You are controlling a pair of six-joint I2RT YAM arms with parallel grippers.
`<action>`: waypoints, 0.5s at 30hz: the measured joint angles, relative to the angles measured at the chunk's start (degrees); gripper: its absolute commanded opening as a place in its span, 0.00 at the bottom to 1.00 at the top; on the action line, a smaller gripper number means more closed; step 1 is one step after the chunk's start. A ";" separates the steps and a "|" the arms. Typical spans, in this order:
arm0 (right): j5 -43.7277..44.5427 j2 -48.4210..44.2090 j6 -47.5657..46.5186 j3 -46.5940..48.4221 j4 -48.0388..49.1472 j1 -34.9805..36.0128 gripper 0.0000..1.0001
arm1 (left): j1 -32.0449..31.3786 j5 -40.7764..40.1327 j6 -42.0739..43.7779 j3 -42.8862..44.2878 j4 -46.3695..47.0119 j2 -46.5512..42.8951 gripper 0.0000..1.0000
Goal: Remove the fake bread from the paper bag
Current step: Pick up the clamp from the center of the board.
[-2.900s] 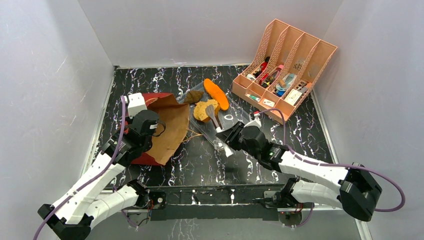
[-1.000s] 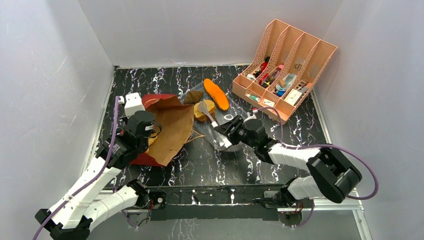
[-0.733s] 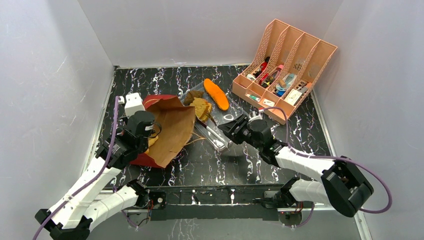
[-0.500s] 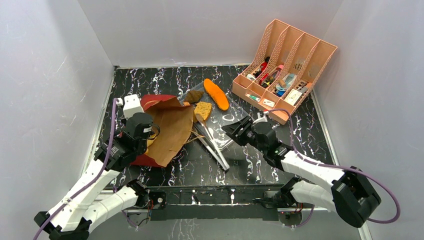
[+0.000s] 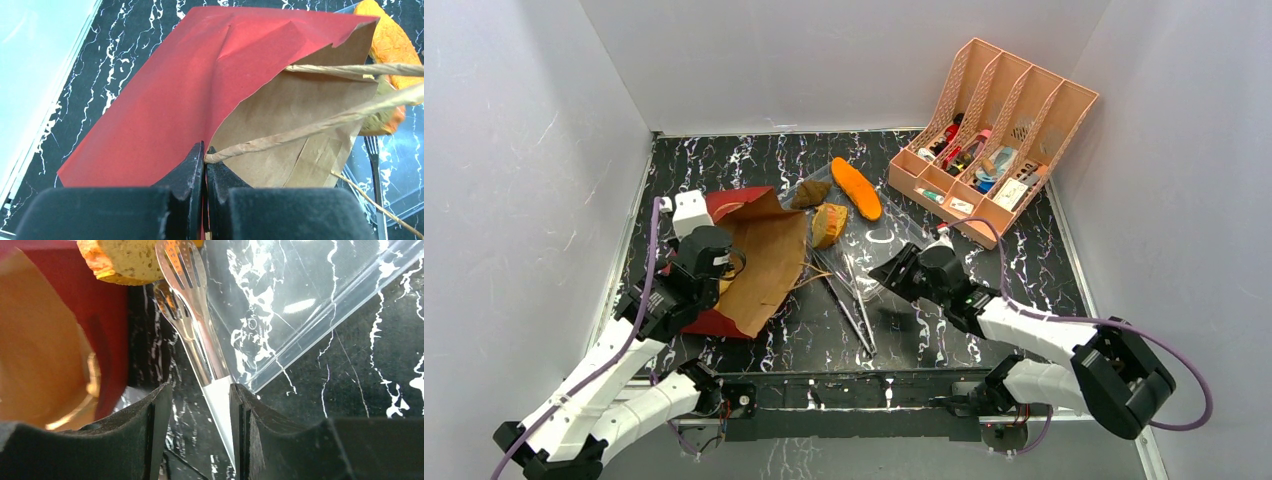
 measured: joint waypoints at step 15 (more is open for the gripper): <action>8.80 2.01 -9.19 4.79 -7.01 13.67 0.45 | 0.00 1.31 0.46 -0.04 1.95 3.41 0.00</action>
